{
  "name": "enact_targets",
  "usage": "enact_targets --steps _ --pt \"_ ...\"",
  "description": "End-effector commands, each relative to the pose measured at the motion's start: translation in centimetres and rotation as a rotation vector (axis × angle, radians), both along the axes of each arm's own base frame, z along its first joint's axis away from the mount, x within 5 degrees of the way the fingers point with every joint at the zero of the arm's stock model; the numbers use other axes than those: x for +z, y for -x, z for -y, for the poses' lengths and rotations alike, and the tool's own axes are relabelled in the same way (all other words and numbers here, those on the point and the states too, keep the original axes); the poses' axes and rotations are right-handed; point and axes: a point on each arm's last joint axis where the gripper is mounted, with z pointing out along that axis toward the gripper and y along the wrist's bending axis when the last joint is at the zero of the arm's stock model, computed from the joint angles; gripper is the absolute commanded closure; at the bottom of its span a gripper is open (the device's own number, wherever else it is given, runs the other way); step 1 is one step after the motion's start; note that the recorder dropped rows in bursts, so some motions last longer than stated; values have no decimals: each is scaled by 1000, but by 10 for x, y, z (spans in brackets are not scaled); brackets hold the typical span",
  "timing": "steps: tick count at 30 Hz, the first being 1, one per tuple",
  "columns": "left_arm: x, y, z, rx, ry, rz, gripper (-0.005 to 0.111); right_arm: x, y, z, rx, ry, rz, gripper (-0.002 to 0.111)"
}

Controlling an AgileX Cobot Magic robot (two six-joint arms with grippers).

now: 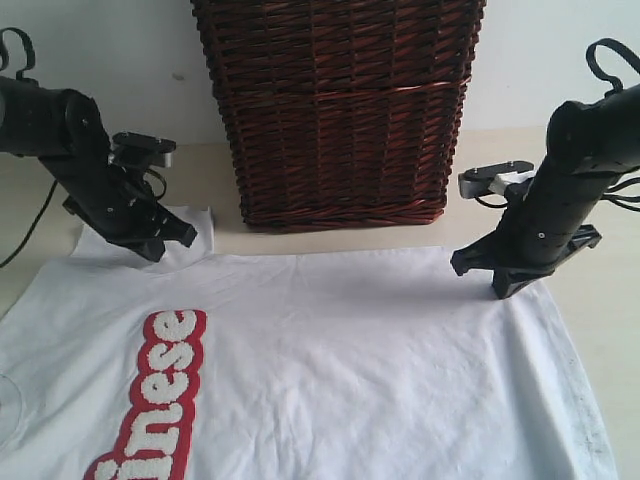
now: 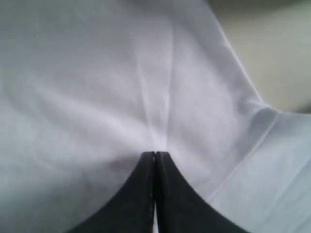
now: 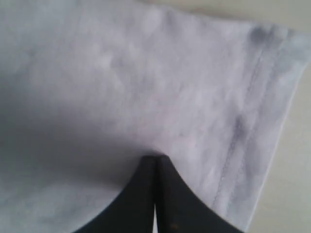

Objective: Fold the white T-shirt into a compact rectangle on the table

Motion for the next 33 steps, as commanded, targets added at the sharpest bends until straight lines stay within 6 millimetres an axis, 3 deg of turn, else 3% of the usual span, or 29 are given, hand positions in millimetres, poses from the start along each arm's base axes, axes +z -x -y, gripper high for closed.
enact_targets --steps 1,6,13,18,27,33 --pt "-12 -8 0 11 11 65 107 -14 -4 2 -6 7 21 108" --pt "-23 -25 -10 46 14 150 107 -17 -14 1 6 13 97 108" --pt "-42 -59 -27 77 3 129 107 -13 -28 2 31 44 141 108" --pt "-43 -79 -27 67 -3 141 107 -19 -37 2 45 61 140 108" --pt "-26 -78 -26 15 -18 109 107 -7 -45 0 69 60 170 108" --pt "22 -72 -22 8 5 148 107 29 -45 -2 85 22 250 108"
